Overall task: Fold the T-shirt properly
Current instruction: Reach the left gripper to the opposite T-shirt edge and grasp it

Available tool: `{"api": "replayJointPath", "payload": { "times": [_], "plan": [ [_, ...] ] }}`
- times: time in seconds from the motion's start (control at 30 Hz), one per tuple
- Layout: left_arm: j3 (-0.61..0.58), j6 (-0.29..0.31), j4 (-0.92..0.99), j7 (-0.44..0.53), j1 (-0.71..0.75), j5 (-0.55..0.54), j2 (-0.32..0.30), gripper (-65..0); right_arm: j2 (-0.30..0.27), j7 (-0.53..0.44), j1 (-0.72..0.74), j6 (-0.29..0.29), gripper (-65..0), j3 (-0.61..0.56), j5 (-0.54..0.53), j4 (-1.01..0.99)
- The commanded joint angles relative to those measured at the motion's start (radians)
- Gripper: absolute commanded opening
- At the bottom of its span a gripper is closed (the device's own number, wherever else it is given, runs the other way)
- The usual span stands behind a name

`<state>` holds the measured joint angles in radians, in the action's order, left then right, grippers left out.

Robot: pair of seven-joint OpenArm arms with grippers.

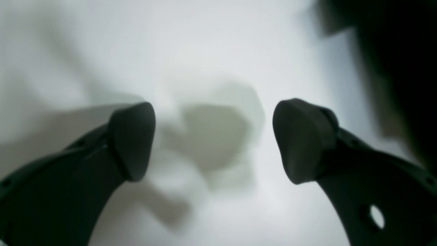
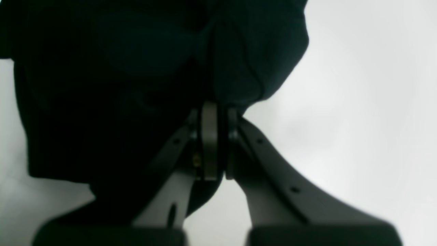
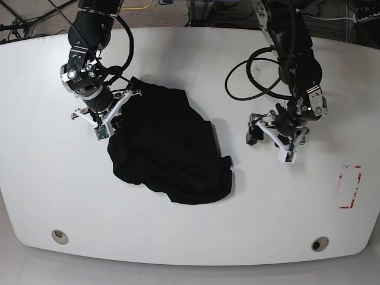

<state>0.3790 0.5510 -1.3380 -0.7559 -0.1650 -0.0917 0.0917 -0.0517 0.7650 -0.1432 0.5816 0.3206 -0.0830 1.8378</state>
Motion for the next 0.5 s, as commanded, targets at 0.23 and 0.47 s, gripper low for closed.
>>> {"api": "replayJointPath", "payload": {
  "times": [0.23,0.47],
  "plan": [
    [-0.03,0.014,0.039,0.033,-0.054,-0.019,0.037,-11.7,-0.006,-0.019,0.008,0.0,-64.0,0.005,-0.009,0.033],
    [-0.052,0.012,0.078,0.041,-0.075,-0.035,0.044,-12.0,-0.009,-0.021,0.008,-0.002,-64.1,0.003,-0.011,0.032]
  ]
}}
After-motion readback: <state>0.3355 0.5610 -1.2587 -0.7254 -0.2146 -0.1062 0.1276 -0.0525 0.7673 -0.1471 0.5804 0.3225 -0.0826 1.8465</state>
